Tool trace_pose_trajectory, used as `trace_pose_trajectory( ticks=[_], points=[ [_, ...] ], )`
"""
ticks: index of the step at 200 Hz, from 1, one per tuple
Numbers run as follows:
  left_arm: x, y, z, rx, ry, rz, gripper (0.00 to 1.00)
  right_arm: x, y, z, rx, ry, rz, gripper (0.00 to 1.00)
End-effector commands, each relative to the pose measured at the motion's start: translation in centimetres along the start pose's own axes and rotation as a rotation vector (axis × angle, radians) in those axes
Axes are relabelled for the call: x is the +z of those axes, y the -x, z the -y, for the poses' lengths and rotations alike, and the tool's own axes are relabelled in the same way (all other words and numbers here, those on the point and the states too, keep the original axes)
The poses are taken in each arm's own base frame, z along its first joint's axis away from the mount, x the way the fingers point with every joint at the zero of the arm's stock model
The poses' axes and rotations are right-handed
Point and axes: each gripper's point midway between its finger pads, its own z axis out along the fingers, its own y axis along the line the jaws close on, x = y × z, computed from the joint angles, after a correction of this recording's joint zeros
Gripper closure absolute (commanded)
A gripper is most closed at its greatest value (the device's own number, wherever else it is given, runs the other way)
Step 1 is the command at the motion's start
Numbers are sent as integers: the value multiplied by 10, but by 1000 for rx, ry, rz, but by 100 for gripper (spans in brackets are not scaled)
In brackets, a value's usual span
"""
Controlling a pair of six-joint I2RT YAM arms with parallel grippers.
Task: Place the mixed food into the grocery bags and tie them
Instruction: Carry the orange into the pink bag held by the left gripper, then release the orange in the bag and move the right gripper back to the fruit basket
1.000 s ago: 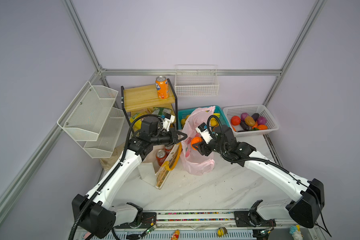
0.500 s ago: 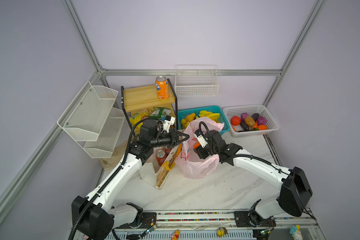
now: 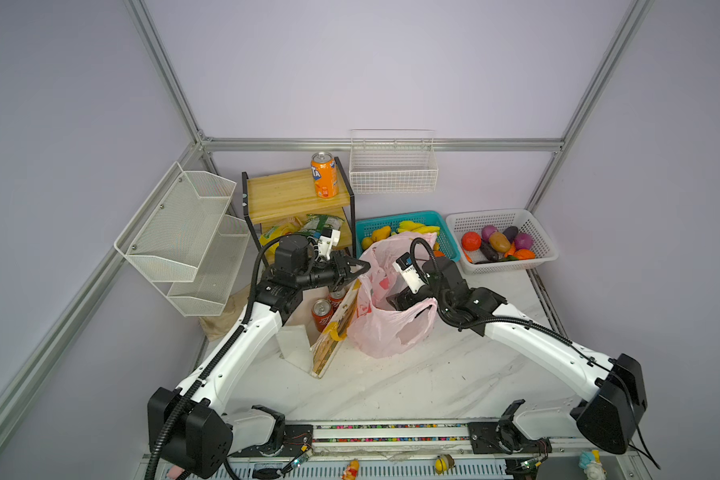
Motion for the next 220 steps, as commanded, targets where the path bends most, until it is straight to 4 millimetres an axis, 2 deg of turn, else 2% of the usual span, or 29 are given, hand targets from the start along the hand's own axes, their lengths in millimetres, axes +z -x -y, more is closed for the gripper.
trace_pose_trajectory(
  ticks=[1,25,57,78,94,110,129,146,158,184,220],
  points=[
    [-5,7,-14,-20,15,32,100,-37,35,-25,-12,131,123,15],
    [-8,12,-27,-34,32,48,100,-65,47,-33,1,179,199,16],
    [-14,18,-42,-35,59,72,100,-87,52,-17,62,148,259,18],
    [-13,19,-52,-38,80,69,100,-106,64,-10,112,183,340,18],
    [-14,21,-58,-34,94,70,100,-121,77,6,167,178,416,19],
    [-16,23,-64,-29,112,74,100,-128,84,37,244,109,464,18],
    [-17,24,-68,-22,120,76,100,-119,84,81,322,-55,467,19],
    [-16,24,-71,-26,121,69,100,-110,86,96,361,-108,478,19],
    [-16,23,-72,-24,122,64,100,-98,82,118,399,-200,464,18],
    [-20,25,-75,-12,130,70,100,-52,54,174,427,-458,327,18],
    [-26,27,-77,-11,129,69,100,15,34,213,383,-547,177,16]
  ],
)
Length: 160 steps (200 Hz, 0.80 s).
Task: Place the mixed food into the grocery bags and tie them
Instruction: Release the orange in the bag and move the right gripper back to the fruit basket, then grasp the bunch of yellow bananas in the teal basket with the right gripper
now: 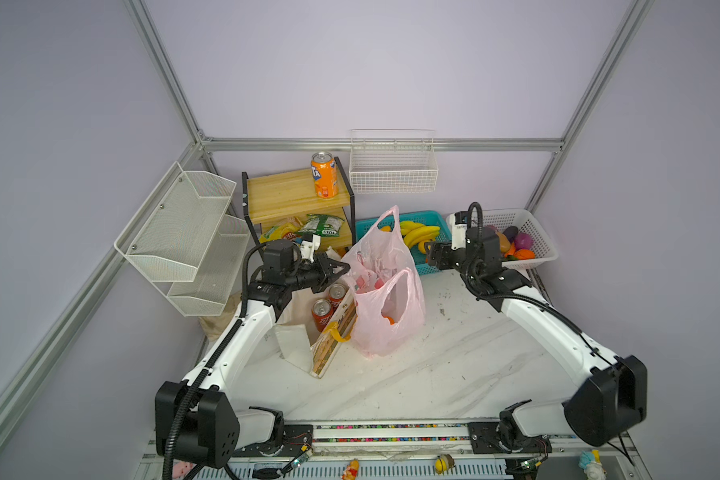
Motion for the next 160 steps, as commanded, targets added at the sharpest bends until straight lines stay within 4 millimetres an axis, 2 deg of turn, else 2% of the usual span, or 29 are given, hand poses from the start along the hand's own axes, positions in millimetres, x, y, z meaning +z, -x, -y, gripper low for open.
trace_pose_trajectory(
  ticks=[1,23,63,79,116,131,160],
  points=[
    [-3,-4,-12,14,5,-16,100,32,1,23,-44,-126,-11,16],
    [-5,-1,-17,11,18,-10,100,70,-14,21,-55,-111,-76,16],
    [-5,1,-20,3,29,-15,100,122,-35,7,-4,-29,-152,18],
    [-6,2,-20,6,31,-11,100,134,-41,3,-5,-7,-170,20],
    [-7,2,-24,5,46,-8,100,155,-53,-24,-7,132,-215,20],
    [-7,2,-24,6,46,-8,100,161,-55,-28,-5,133,-208,20],
    [-9,1,-24,6,52,-7,100,180,-70,-31,-25,104,-242,21]
  ],
)
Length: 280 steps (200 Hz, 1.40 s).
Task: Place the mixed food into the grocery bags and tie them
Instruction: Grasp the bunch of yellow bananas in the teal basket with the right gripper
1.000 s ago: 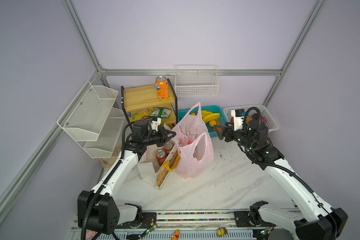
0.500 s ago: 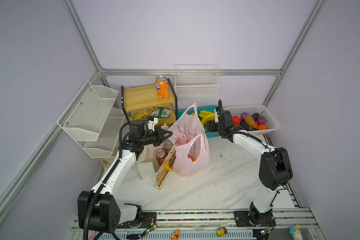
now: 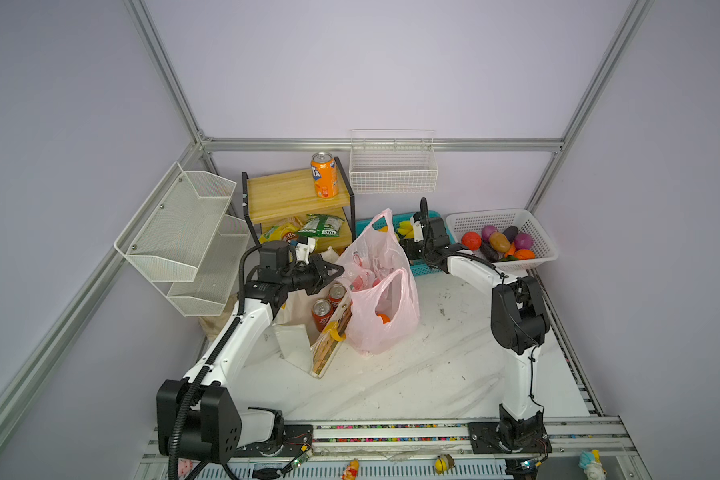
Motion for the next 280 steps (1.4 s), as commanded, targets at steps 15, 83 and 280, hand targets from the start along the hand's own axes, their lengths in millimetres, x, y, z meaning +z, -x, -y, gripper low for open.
trace_pose_trajectory(
  ticks=[15,83,280],
  points=[
    [-3,-4,-4,16,4,-4,100,24,-7,-9,-24,-24,-32,22],
    [-6,-4,-6,21,12,3,100,51,-21,6,-83,-185,-82,39],
    [-5,-3,-5,28,-5,6,100,-53,58,-19,-92,-155,116,79]
  ],
)
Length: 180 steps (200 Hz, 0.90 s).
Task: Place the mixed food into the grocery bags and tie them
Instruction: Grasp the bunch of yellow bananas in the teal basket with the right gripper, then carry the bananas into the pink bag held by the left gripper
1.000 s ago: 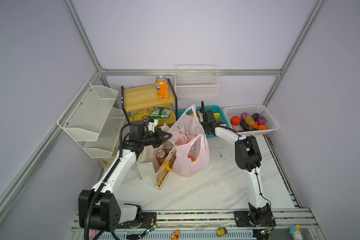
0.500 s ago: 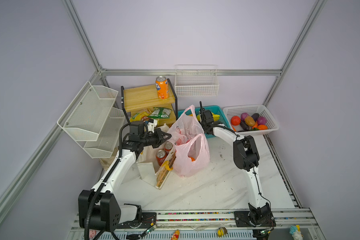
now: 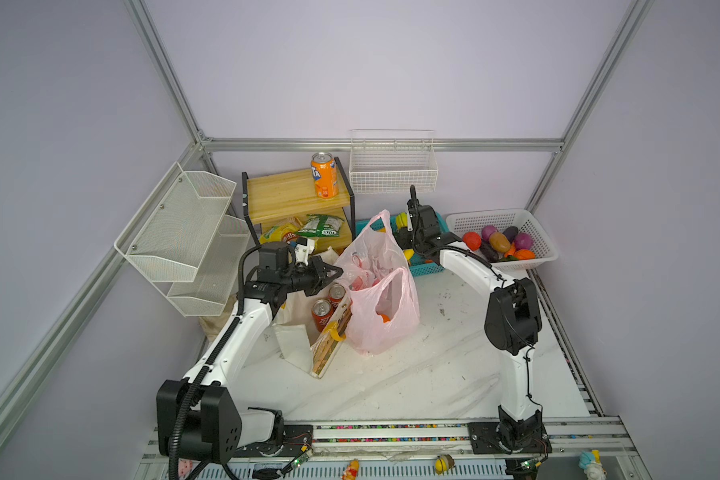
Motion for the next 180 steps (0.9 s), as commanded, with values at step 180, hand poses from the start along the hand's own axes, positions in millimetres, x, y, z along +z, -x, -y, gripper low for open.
trace_pose_trajectory(
  ticks=[180],
  points=[
    [-7,-1,22,72,-75,16,100,-292,0,27,51,198,295,80]
  ],
)
